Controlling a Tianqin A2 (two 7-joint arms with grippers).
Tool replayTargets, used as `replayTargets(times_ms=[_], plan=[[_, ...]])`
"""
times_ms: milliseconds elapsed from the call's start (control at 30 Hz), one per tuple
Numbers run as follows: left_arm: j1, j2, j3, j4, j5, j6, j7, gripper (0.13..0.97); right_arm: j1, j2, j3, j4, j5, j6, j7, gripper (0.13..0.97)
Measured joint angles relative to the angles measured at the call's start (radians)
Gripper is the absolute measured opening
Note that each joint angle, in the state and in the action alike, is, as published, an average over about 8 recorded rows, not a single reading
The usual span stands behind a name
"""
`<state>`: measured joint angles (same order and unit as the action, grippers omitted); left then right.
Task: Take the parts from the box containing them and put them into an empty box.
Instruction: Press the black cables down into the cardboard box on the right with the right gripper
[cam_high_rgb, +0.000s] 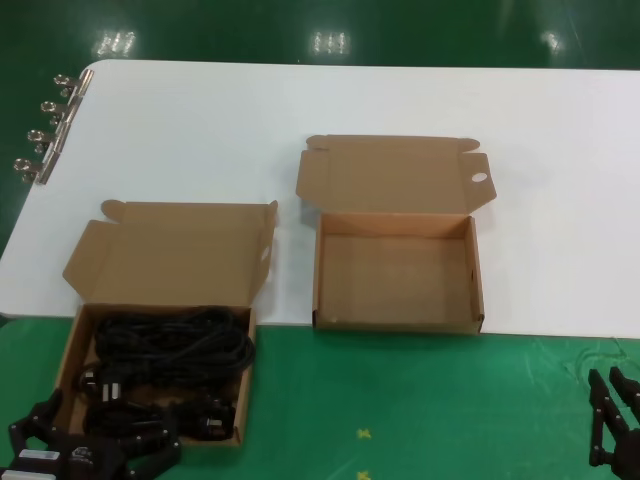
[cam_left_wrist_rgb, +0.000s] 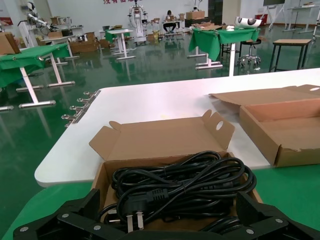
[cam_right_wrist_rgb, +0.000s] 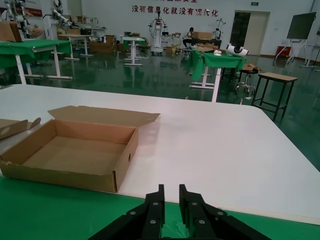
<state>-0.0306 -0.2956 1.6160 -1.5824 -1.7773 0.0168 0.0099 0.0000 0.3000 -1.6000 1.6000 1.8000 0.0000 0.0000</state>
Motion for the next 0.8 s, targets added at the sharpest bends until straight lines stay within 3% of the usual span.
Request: replayTargets(times_ms=[200,500,800], plan=[[0.000,0.000,0.000,0.000,0.000,0.000,0.000,0.966,0.000,0.000,0.000,0.000,0.000,0.000,0.000,0.211],[0.000,0.000,0.000,0.000,0.000,0.000,0.000,0.966,0.000,0.000,0.000,0.000,0.000,0.000,0.000,0.341],[0.000,0.000,0.000,0.000,0.000,0.000,0.000,0.966,0.000,0.000,0.000,0.000,0.000,0.000,0.000,0.540]])
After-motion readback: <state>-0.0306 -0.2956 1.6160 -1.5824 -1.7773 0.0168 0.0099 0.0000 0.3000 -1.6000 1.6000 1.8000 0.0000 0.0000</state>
